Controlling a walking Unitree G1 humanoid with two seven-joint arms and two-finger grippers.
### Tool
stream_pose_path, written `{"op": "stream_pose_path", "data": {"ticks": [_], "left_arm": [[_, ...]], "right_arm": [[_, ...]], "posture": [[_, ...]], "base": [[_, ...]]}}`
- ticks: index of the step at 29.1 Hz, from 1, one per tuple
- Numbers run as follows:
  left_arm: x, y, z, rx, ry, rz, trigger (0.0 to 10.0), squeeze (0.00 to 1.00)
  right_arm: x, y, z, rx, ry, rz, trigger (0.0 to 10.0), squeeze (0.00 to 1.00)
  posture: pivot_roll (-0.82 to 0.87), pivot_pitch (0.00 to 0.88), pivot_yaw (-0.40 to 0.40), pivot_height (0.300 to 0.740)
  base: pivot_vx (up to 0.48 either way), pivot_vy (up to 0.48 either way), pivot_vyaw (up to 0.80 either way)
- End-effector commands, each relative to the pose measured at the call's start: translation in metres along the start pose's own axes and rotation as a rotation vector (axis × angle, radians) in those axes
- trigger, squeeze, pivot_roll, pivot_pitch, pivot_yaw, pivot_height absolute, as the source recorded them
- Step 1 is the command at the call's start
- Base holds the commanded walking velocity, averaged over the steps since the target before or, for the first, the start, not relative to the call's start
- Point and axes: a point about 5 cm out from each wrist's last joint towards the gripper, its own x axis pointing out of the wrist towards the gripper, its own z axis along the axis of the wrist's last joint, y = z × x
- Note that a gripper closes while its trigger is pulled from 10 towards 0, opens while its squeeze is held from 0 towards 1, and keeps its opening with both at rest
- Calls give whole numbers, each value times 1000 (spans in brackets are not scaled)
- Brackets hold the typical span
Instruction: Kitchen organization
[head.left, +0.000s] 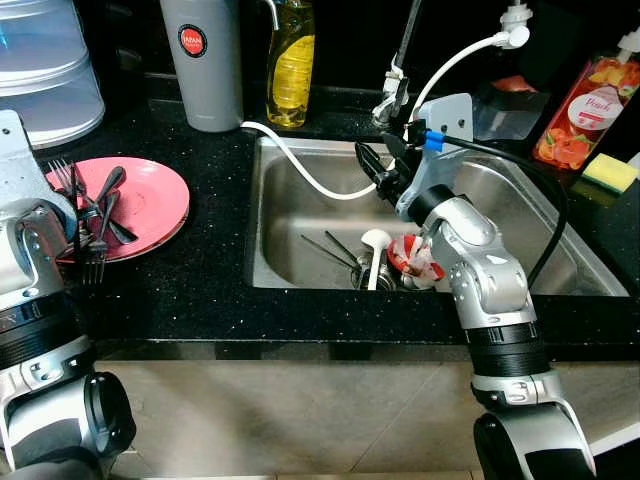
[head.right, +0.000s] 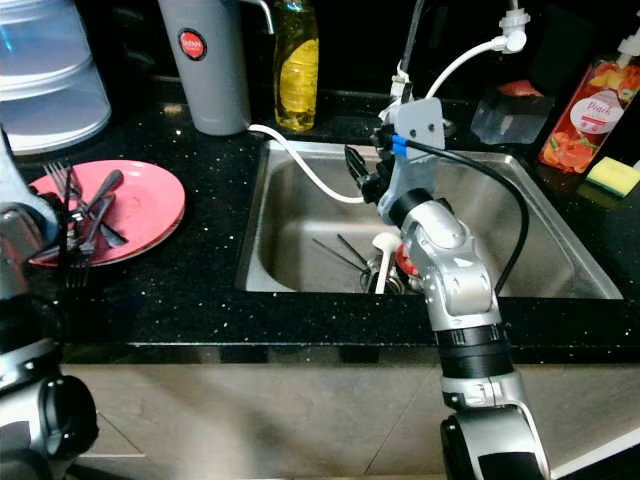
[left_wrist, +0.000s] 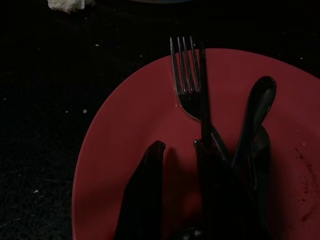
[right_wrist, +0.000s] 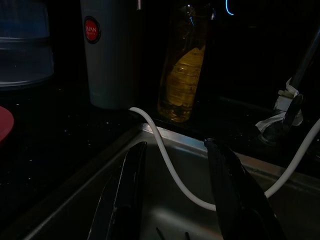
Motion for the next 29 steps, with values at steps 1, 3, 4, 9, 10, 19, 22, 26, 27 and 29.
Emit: {"op": "stream_pose_path", "data": {"ticks": [1, 3, 4, 9, 10, 19, 22, 26, 27, 29], "left_arm": [[1, -4, 0, -14, 5, -11, 10000, 0], [2, -5, -1, -24, 11, -18, 10000, 0], [2, -6, -1, -31, 14, -21, 10000, 0], [4, -7, -2, -37, 17, -24, 10000, 0], [4, -7, -2, -37, 17, -24, 10000, 0], [3, -14, 4, -20, -26, -55, 10000, 0], [5, -15, 7, -15, -38, -55, 10000, 1000], [6, -17, 8, -14, -43, -62, 10000, 0], [6, -17, 8, -15, -42, -61, 10000, 0], [7, -18, 7, -20, -37, -61, 10000, 0]], "right_arm": [[1, -4, 4, 2, -8, -12, 10000, 0], [1, -4, 4, 2, -9, -12, 10000, 0], [1, -4, 4, 2, -9, -12, 10000, 0], [1, -4, 4, 1, -10, -11, 10000, 0], [1, -4, 4, 1, -10, -11, 10000, 0], [2, -4, 4, 1, -13, -14, 10000, 0], [2, -5, 4, 2, -13, -16, 10000, 0], [2, -5, 4, 2, -14, -17, 10000, 0], [2, -5, 4, 1, -14, -18, 10000, 0], [2, -6, 4, 1, -15, -20, 10000, 0]], "posture": [[289, 0, -68, 740], [288, 0, -69, 740], [288, 0, -69, 740], [287, 0, -69, 740], [287, 0, -69, 740], [284, 0, -64, 740], [284, 0, -65, 740], [282, 0, -63, 740], [282, 0, -63, 740], [282, 0, -62, 740]], "base": [[0, 0, 0], [0, 0, 0], [0, 0, 0], [0, 0, 0], [0, 0, 0], [0, 0, 0], [0, 0, 0], [0, 0, 0], [0, 0, 0], [0, 0, 0]]}}
